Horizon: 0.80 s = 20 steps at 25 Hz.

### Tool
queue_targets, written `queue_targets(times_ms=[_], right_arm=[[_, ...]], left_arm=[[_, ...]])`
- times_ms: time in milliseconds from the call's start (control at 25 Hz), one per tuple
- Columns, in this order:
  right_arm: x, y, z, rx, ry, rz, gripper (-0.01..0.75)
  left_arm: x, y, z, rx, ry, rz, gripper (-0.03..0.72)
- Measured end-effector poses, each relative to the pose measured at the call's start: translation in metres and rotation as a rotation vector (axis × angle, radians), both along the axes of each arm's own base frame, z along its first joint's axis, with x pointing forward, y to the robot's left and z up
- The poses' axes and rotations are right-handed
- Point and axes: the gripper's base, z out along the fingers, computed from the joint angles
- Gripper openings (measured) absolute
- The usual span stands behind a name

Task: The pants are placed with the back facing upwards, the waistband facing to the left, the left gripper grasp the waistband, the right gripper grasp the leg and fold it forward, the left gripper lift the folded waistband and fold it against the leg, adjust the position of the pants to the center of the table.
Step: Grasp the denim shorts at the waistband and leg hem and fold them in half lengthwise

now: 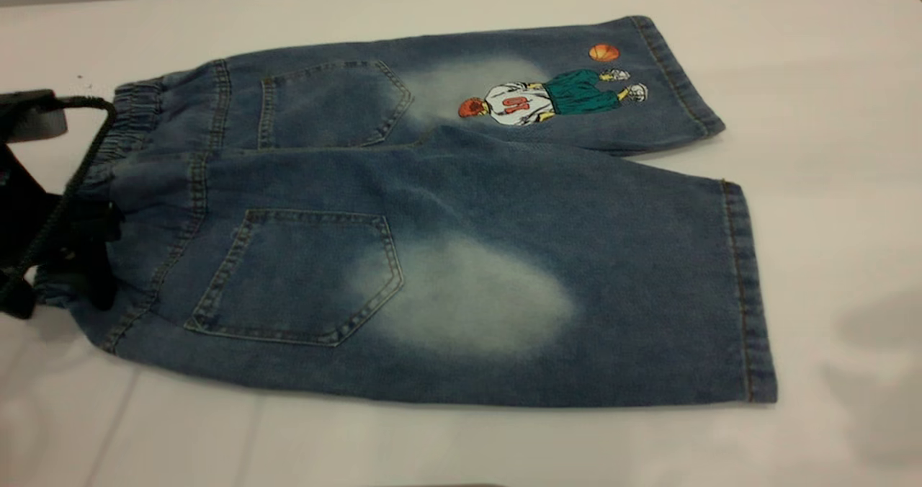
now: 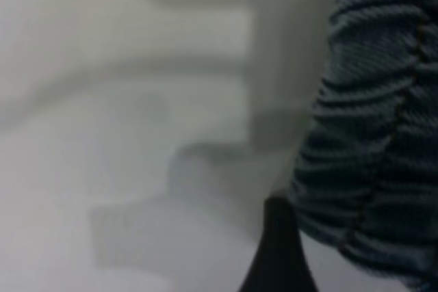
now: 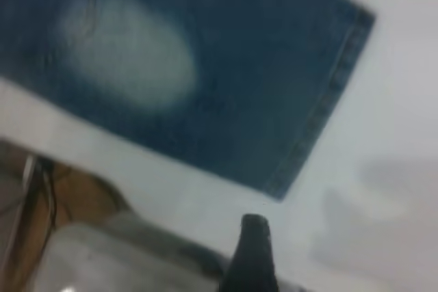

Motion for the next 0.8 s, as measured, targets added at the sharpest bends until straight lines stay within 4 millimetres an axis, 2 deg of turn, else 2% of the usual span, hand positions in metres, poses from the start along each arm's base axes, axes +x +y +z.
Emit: queue_targets(times_ms=[80,240,280,440,640,800], right_arm=[[0.0,0.01,-0.008,-0.031,0.031,0.073,0.565],[-0.004,0.028,-0.033,-0.094,0.119,0.181,0.565],[-0.005,0.031,-0.041,-0.105,0.138,0.19,0.565],[-0.007,0.045,-0.074,-0.143,0.185,0.232,0.565],[0.003,0.07,-0.107,-0.19,0.153,0.288,0.565],[0.011,0.084,-0.14,-0.251,0.158,0.325,0.565]], left_arm=[[0.003,-0.002,0.0,0.0,-0.03,-0.008,0.383],[0.006,-0.011,0.002,-0.002,-0.073,-0.04,0.12],[0.007,-0.014,0.003,-0.002,-0.082,-0.049,0.092],[0.008,-0.027,0.013,-0.006,-0.122,-0.095,0.083],[0.02,-0.04,0.043,-0.007,-0.136,-0.131,0.083],[0.033,-0.042,0.061,-0.003,-0.096,-0.135,0.083]])
